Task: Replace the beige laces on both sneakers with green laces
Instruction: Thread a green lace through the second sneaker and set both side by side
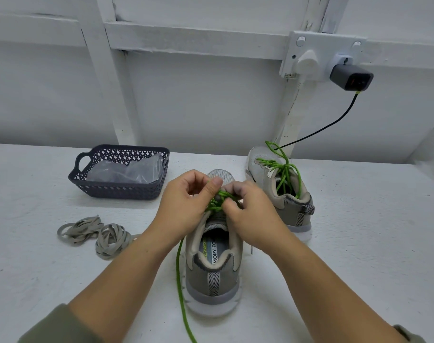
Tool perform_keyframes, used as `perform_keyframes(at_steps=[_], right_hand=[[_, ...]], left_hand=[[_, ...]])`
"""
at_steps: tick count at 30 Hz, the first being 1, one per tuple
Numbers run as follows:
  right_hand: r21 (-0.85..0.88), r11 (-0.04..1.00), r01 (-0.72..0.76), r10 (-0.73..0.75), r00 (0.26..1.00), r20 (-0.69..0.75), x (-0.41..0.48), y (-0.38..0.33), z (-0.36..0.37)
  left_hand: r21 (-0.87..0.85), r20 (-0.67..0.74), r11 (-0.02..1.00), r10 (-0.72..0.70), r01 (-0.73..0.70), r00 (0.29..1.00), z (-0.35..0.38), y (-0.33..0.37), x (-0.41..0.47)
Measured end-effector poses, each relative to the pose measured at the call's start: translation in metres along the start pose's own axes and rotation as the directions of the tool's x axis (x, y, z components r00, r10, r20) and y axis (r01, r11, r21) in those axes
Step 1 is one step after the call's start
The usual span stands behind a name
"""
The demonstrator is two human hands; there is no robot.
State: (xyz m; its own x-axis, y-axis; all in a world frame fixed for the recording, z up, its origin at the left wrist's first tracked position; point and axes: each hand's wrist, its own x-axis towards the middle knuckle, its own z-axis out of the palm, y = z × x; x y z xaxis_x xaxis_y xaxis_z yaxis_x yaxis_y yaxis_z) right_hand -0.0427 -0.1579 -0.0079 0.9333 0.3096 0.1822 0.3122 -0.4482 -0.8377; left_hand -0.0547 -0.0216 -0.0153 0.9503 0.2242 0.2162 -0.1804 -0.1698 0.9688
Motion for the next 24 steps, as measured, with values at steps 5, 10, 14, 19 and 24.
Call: perform_keyframes(at_steps=[5,10,14,19,24], right_hand=[[0.11,0.994,0.03,0.003,0.958,-0.286,-0.004,0.005,0.003],[-0.38,0.798,0.469,-0.589,0.741,-0.323,-0.006,0.014,0.002],[-0.423,0.741,0.522,-0.627,0.763,-0.156,-0.014,0.017,-0.005],[-0.347,0.77,0.536,-0.531,0.839,0.117,-0.041,0.035,-0.018],[-0.33,0.795,0.51,-0.465,0.86,0.209,-0.043,0.029,-0.026]], left_hand=[[-0.065,-0.048,0.996,-0.067,0.064,0.997,0.0,0.0,0.003],[-0.114,0.057,0.977,-0.177,0.183,0.982,-0.002,0.002,0.004],[-0.122,0.05,0.966,-0.222,0.227,0.974,-0.007,-0.001,0.016],[0.082,-0.109,0.981,-0.164,0.173,0.98,-0.007,-0.026,0.025],[0.245,-0.19,0.956,-0.118,0.164,0.975,0.005,-0.043,0.026]])
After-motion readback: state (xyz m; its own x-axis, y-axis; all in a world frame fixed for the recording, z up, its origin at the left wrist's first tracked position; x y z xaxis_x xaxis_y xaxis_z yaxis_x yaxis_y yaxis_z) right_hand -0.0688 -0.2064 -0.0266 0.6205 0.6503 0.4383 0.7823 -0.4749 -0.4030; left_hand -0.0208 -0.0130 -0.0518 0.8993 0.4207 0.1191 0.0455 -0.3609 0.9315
